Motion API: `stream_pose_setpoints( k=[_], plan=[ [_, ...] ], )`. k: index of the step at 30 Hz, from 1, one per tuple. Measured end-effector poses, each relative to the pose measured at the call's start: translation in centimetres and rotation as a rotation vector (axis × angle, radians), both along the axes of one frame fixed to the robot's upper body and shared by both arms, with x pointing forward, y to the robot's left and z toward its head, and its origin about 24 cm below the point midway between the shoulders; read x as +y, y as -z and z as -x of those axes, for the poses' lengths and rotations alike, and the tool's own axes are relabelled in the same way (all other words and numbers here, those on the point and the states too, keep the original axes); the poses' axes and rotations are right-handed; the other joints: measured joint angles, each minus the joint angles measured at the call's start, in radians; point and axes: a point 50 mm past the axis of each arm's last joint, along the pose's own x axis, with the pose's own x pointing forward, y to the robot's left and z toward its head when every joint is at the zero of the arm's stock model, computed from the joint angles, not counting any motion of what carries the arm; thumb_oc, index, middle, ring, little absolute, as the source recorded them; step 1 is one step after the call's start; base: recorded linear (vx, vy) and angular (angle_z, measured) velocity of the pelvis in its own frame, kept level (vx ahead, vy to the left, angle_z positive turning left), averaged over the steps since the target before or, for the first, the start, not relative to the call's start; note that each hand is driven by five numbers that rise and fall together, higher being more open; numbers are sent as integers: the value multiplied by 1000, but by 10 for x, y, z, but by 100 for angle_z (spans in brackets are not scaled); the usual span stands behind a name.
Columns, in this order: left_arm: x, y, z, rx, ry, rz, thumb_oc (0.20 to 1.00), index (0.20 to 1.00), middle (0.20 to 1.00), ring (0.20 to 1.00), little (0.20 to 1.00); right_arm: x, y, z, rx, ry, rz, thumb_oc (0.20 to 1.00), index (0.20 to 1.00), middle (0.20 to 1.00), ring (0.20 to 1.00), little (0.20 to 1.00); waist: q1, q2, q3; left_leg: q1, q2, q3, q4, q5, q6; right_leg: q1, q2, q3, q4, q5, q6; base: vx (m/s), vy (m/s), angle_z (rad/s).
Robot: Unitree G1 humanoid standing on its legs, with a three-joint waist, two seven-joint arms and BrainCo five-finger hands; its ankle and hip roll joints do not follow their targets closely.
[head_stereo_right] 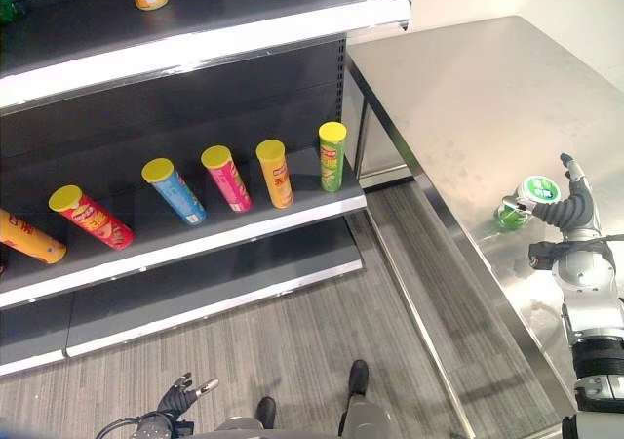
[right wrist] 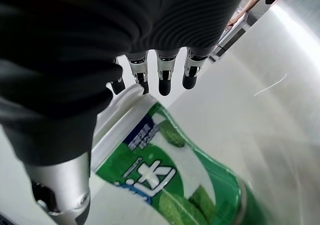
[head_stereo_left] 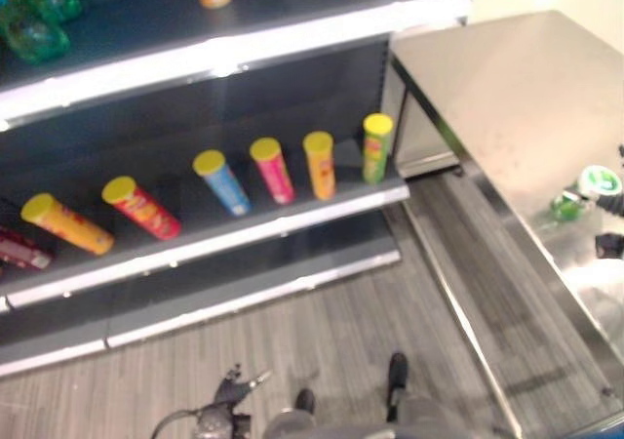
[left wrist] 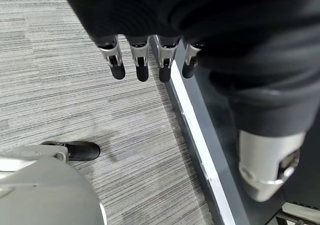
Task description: Put the goods on the table back onto the shelves and tidy them up.
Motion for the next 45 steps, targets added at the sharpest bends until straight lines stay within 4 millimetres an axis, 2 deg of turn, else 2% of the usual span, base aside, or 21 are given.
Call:
stream_pose_setpoints(
  k=[1,2,3,5,10,18,20,25,27,31,32,33,34,35,36,37,39,42,43,44,45],
  plan=[
    [0,0,0,-1,0,0,1000,1000,1000,1000,1000,2,1,-1,12,-12,4,683,683,683,683,683,-2,-2,2,0,0,0,0,0,0,0,0,0,0,0,0,0,0,0],
    [0,0,-1,-2,0,0,1000,1000,1000,1000,1000,3,3,-2,25,-23,5,325,325,325,325,325,-1,-4,3,-1,0,-1,0,0,0,0,0,-1,0,0,0,0,0,0],
    [0,0,-1,-2,1,0,1000,1000,1000,1000,1000,5,5,-3,48,-40,11,200,200,200,200,200,-1,-7,5,-2,1,-1,1,0,-1,0,0,-2,0,0,0,0,0,0],
    [0,0,-1,-2,1,0,1000,1000,1000,1000,1000,6,6,-3,81,-68,25,200,200,200,200,200,-3,-12,10,-3,1,-1,2,1,-1,0,0,-5,0,0,0,-7,-5,3],
    [1,0,-1,-3,1,0,1000,1000,1000,1000,1000,3,-6,-5,120,-107,73,200,200,200,200,200,-4,-17,16,-6,2,-4,3,1,-2,0,0,-10,0,0,0,-6,0,2],
    [1,-2,-6,-15,1,-2,1000,1000,1000,1000,1000,4,-8,-5,138,-130,82,200,200,200,200,200,-8,-16,19,-5,3,-3,3,1,-2,0,0,-11,0,0,0,0,0,0],
    [2,-3,-9,-24,-3,-2,1000,1000,1000,1000,1000,11,-22,-7,75,-160,91,200,200,200,200,200,-11,-11,27,2,4,-2,3,2,-3,4,1,-10,0,0,0,-11,-39,-2],
    [2,-6,-16,-55,-13,1,1000,1000,1000,1000,1000,39,-73,-5,-160,-295,107,200,200,200,200,200,-13,-2,37,8,10,-9,2,3,-5,18,5,-19,1,-3,-4,-7,-52,5],
    [2,-7,-18,-68,-28,6,1000,1000,1000,1000,1000,52,-93,-1,-262,-367,109,200,200,200,200,200,-13,-2,37,10,12,-31,4,5,-8,32,6,-34,1,-7,-7,-3,-57,24],
    [-1,-6,-18,-71,-26,13,1000,1000,1000,1000,1000,61,-118,-1,-390,-423,102,200,200,200,200,200,11,2,38,-1,15,-84,11,15,-19,55,10,-79,6,-13,-11,-16,-81,41],
    [-5,-8,-23,-91,-20,22,1000,1000,1000,1000,1000,64,-131,1,-449,-428,95,200,200,200,200,200,6,-1,38,-19,15,-120,28,18,-28,70,2,-115,1,-24,-12,-52,36,98],
    [-6,-8,-25,-96,-18,25,1000,1000,1000,1000,1000,67,-143,3,-489,-449,117,200,200,200,200,200,20,1,38,-39,18,-133,31,27,-39,75,-1,-151,2,-30,-17,-59,60,112],
    [-6,-9,-28,-104,-15,25,1000,1000,1000,1000,1000,70,-152,6,-507,-458,150,200,200,200,200,200,27,-3,41,-73,16,-95,54,40,-49,75,-13,-180,5,-35,-26,-68,104,107],
    [-6,-11,-34,-115,-10,24,1000,1000,1000,1000,1000,72,-162,10,-516,-470,199,200,200,200,200,200,23,-8,44,-118,27,7,77,44,-46,75,-25,-218,1,-41,-35,57,173,107],
    [-5,-10,-31,-104,-5,24,1000,1000,1000,1000,1000,79,-176,13,-558,-494,226,200,200,200,200,200,35,-19,47,-128,71,192,92,43,-24,90,-50,-246,0,-44,-32,108,234,88],
    [-6,-8,-26,-91,0,28,1000,1000,1000,1000,1000,84,-183,14,-590,-513,233,200,200,200,200,200,37,-14,44,-113,71,213,86,44,-22,101,-62,-245,1,-43,-20,137,290,54],
    [-4,-5,-17,-56,-2,22,1000,1000,1000,1000,1000,88,-186,14,-610,-532,236,200,200,200,200,200,41,-18,41,-93,39,222,71,61,-18,128,-97,-237,1,-45,10,75,228,21],
    [4,-2,-5,-12,14,-4,1000,1000,1000,1000,1000,95,-182,8,-585,-566,230,200,200,200,200,200,32,-49,11,-72,-22,219,53,66,16,138,-151,-207,6,-38,38,44,260,15],
    [15,-3,0,3,12,-30,1000,1000,1000,1000,1000,101,-180,2,-569,-588,227,200,200,200,200,200,39,-77,-7,-59,-71,217,39,78,52,134,-188,-185,19,-32,56,49,381,16],
    [19,-4,2,8,12,-42,1000,1000,1000,1000,1000,107,-183,-3,-566,-606,233,200,200,200,200,200,41,-83,-11,-48,-96,217,35,79,65,130,-218,-181,48,-21,75,52,320,12],
    [21,-5,2,8,12,-47,1000,1000,1000,1000,1000,110,-186,-8,-558,-615,238,200,200,200,200,200,43,-82,-12,-42,-108,219,36,77,73,126,-234,-180,68,-19,76,37,167,3]
  ],
)
